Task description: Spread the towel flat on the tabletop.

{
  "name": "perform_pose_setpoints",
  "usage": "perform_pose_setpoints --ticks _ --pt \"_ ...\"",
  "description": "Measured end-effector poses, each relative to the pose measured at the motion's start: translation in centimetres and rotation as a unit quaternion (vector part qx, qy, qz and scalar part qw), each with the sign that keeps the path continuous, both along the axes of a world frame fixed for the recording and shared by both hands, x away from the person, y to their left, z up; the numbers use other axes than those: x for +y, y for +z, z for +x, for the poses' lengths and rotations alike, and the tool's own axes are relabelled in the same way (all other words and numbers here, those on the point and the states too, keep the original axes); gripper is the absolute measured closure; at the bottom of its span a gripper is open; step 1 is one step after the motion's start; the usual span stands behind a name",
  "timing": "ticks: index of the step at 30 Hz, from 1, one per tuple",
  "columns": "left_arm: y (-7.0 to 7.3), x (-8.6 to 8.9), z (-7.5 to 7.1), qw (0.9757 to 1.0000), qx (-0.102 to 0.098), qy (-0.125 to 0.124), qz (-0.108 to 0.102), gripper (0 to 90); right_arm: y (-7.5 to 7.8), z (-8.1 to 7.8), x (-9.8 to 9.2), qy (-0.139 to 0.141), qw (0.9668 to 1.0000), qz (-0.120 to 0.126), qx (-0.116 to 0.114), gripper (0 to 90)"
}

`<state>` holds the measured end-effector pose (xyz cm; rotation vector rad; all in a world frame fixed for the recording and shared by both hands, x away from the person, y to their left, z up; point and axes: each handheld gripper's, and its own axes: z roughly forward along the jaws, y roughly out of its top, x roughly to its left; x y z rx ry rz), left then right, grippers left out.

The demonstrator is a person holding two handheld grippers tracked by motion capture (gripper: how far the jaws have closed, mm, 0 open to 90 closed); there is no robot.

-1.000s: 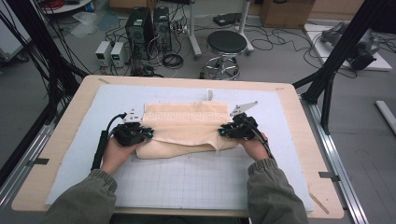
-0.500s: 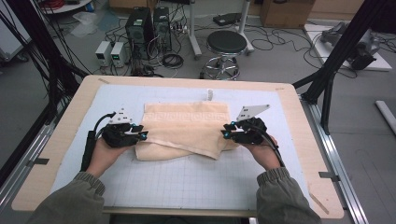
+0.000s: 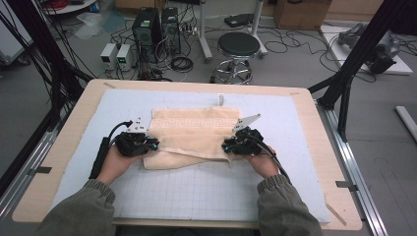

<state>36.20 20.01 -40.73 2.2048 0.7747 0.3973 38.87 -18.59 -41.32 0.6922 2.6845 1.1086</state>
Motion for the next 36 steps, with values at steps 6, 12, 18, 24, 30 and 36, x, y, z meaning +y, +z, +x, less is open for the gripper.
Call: perform_pose_setpoints --ticks 6,12,18,24,30,36 --pt "1.1 0.1 -1.2 0.9999 -0.016 -0.006 -0.002 84.1 1.1 -0.8 -0.4 0.019 0.9998 0.0 -0.01 84.4" --pt "3.0 0.5 -4.5 0.9985 -0.044 -0.031 -0.012 84.4 3.6 -3.6 -0.8 0.047 0.9983 0.002 -0.035 84.7" --pt "4.9 0.8 -8.8 0.996 -0.064 -0.059 -0.02 84.6 6.2 -7.9 -1.4 0.081 0.9945 0.011 -0.065 84.9" --pt "6.3 1.3 -14.1 0.9921 -0.071 -0.102 -0.017 84.4 6.9 -12.6 -2.3 0.111 0.9917 0.034 -0.056 84.3" --pt "6.4 1.6 -14.5 0.9906 -0.076 -0.11 -0.03 66.0 6.8 -13.4 -3.6 0.099 0.9927 0.051 -0.048 70.5" --pt "3.8 1.2 -10.7 0.9931 -0.066 -0.089 -0.037 61.6 4.9 -10.5 -3.3 0.081 0.9953 0.014 -0.051 63.7"
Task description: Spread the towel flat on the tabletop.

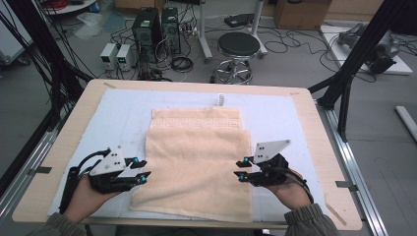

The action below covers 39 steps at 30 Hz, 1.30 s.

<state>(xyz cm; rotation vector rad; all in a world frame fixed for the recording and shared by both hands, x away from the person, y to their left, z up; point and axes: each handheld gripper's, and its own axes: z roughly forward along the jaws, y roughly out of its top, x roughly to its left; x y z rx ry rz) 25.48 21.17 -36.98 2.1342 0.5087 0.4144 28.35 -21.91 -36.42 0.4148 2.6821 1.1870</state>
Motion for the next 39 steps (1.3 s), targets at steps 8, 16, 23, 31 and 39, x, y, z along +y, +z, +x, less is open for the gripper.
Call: perform_pose_setpoints --ticks 8,16,23,31,39 --pt "-5.1 -1.7 4.0 0.9986 0.038 0.01 0.035 52.0 -4.5 4.2 -0.4 -0.038 0.9986 -0.008 0.035 56.5" --pt "-6.6 -1.7 4.9 0.9955 0.084 -0.001 0.045 70.5 -7.2 4.7 0.0 -0.043 0.9971 -0.02 0.059 64.9" --pt "-6.1 -2.1 4.0 0.9961 0.07 0.001 0.054 85.5 -7.1 4.4 0.1 -0.032 0.9975 -0.015 0.062 84.9" --pt "-2.0 -0.4 -0.6 0.9992 0.03 -0.008 0.028 86.0 -3.3 0.3 0.2 0.006 0.9996 0.014 0.023 85.0" --pt "2.1 0.7 -5.9 0.9993 0.008 -0.025 0.027 84.5 0.7 -5.0 0.0 0.049 0.9981 0.037 0.0 81.0"
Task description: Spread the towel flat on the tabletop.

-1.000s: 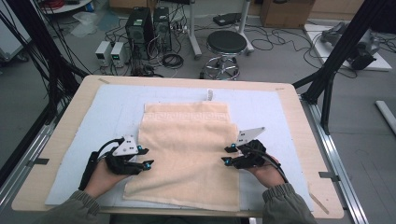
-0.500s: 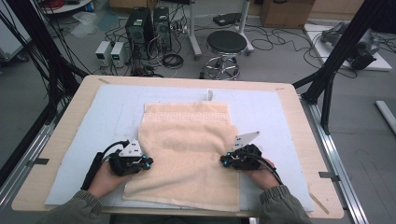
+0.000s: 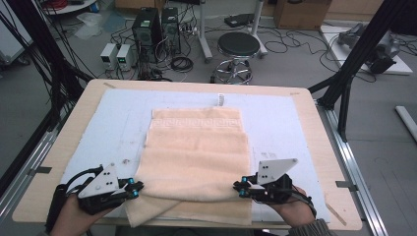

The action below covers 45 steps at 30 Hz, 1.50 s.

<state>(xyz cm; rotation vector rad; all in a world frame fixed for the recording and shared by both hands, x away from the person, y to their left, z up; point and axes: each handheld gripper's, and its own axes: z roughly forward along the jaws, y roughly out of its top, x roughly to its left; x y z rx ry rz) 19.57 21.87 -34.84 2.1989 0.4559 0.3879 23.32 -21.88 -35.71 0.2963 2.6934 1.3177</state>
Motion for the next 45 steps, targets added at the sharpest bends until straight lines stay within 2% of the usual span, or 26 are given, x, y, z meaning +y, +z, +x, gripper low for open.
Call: perform_pose_setpoints --ticks 2,4,7,9,11,13,15,17,19,21,23,25,26,28,36,38,40,41,43,44,45 --pt "-0.3 0.1 0.3 1.0 -0.003 0.006 -0.004 74.5 0.2 -0.1 0.0 0.0 1.0 0.002 0.004 74.9" --pt "-0.9 0.0 1.1 0.9998 0.003 0.016 -0.012 67.7 0.1 0.7 -0.1 -0.015 0.9999 -0.003 0.003 70.7" --pt "-2.4 -0.4 3.1 0.9996 0.01 0.02 -0.014 62.2 -0.8 2.7 0.0 -0.039 0.9992 -0.005 0.011 66.4" --pt "-3.5 -0.9 4.6 0.9994 0.021 0.022 -0.02 59.6 -2.1 4.5 0.2 -0.046 0.9984 -0.024 0.022 63.9" --pt "-4.8 -1.4 5.9 0.9995 0.024 0.02 -0.01 57.2 -3.3 5.7 0.4 -0.051 0.9971 -0.041 0.037 61.5" --pt "-6.3 -1.9 7.2 0.9989 0.044 0.016 0.001 54.4 -4.9 6.7 0.7 -0.05 0.9953 -0.06 0.058 58.8" --pt "-7.4 -2.3 7.9 0.9982 0.054 0.016 0.019 53.4 -6.0 7.1 0.9 -0.054 0.9932 -0.081 0.064 57.7" --pt "-8.7 -2.8 8.5 0.9964 0.08 0.011 0.026 56.9 -7.5 7.4 1.2 -0.056 0.9918 -0.088 0.075 60.2" --pt "-8.8 -2.8 8.4 0.9968 0.078 0.003 0.016 65.6 -7.6 7.2 1.1 -0.061 0.9927 -0.078 0.068 66.0" --pt "-8.7 -2.8 8.2 0.9969 0.076 0.0 0.019 77.9 -7.6 7.3 1.0 -0.053 0.993 -0.078 0.071 76.8" --pt "-8.6 -2.9 7.9 0.9968 0.074 -0.002 0.028 84.3 -7.5 6.9 1.3 -0.042 0.9935 -0.083 0.066 83.9" --pt "-8.3 -2.8 7.6 0.9967 0.077 -0.004 0.024 85.3 -7.4 6.8 1.4 -0.037 0.9936 -0.084 0.066 85.0" --pt "-8.2 -2.7 7.5 0.9968 0.078 -0.005 0.018 85.5 -7.3 6.5 1.5 -0.027 0.9936 -0.081 0.073 85.3" --pt "-7.6 -2.3 6.6 0.9971 0.075 -0.009 0.009 85.7 -6.8 5.7 1.6 -0.011 0.9947 -0.075 0.069 85.6" --pt "-4.6 -1.0 2.1 0.9968 0.058 -0.055 -0.002 85.7 -3.8 1.3 1.5 0.041 0.9968 -0.038 0.058 84.7" --pt "-4.0 -0.8 1.4 0.9973 0.048 -0.056 -0.003 83.6 -3.0 0.6 1.2 0.042 0.9976 -0.011 0.054 78.4" --pt "-3.7 -0.6 1.7 0.9984 0.038 -0.043 -0.004 74.8 -2.6 0.9 1.0 0.024 0.999 -0.01 0.038 73.7" --pt "-3.8 -0.5 2.0 0.9988 0.035 -0.035 -0.004 70.7 -2.5 1.3 0.9 0.013 0.9993 -0.016 0.03 70.6" --pt "-4.4 -0.5 3.3 0.9989 0.043 -0.016 -0.004 64.8 -2.8 2.3 0.9 -0.005 0.9993 -0.03 0.023 63.4" --pt "-4.8 -0.5 3.8 0.9988 0.046 -0.012 -0.004 61.5 -3.3 3.1 1.1 -0.015 0.9986 -0.045 0.024 60.9" --pt "-5.6 -0.6 4.7 0.9984 0.057 -0.006 -0.004 58.7 -3.7 3.6 1.2 -0.017 0.998 -0.055 0.025 58.6"
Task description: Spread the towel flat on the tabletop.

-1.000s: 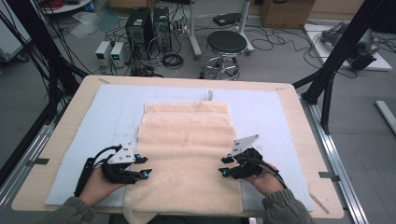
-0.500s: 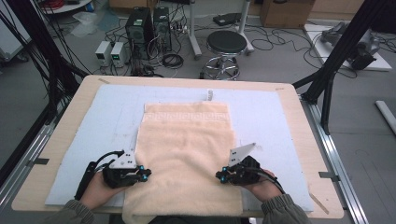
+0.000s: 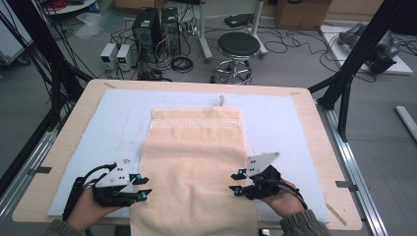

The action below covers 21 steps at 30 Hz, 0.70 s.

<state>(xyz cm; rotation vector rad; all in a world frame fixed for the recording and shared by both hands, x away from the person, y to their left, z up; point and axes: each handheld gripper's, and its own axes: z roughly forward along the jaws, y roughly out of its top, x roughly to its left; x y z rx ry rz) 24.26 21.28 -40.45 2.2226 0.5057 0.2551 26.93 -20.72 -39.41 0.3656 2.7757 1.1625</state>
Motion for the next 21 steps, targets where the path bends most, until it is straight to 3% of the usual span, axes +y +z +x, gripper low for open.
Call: perform_pose_setpoints --ticks 4,6,7,10,12,14,17,21 --pt "-2.4 -0.6 1.6 0.9994 0.031 0.007 0.014 51.8 -2.5 1.8 0.3 -0.015 0.9984 -0.032 0.044 56.0" --pt "-3.2 -0.9 1.9 0.9992 0.032 -0.002 0.026 53.2 -3.5 2.0 0.5 -0.012 0.9974 -0.048 0.053 58.5" --pt "-3.2 -0.9 1.9 0.9993 0.029 -0.005 0.021 56.5 -3.6 1.9 0.4 -0.012 0.9982 -0.039 0.044 64.2" --pt "-3.0 -1.1 1.8 0.9991 0.032 -0.016 0.022 79.5 -3.6 1.7 0.3 -0.004 0.9981 -0.04 0.047 80.7" --pt "-2.8 -1.1 1.5 0.999 0.025 -0.022 0.029 83.8 -3.5 1.4 0.6 0.01 0.998 -0.041 0.048 84.5" --pt "-2.3 -0.6 1.0 0.9992 0.026 -0.023 0.019 84.6 -3.3 0.8 0.8 0.025 0.9975 -0.034 0.057 84.9" --pt "-0.9 0.4 -0.4 0.9994 0.018 -0.03 0.0 84.8 -1.7 -1.4 1.0 0.05 0.9975 -0.007 0.05 84.0" --pt "1.2 1.7 -2.4 0.9991 -0.005 -0.041 -0.005 82.5 0.5 -3.1 0.4 0.059 0.9972 0.039 0.024 76.2"
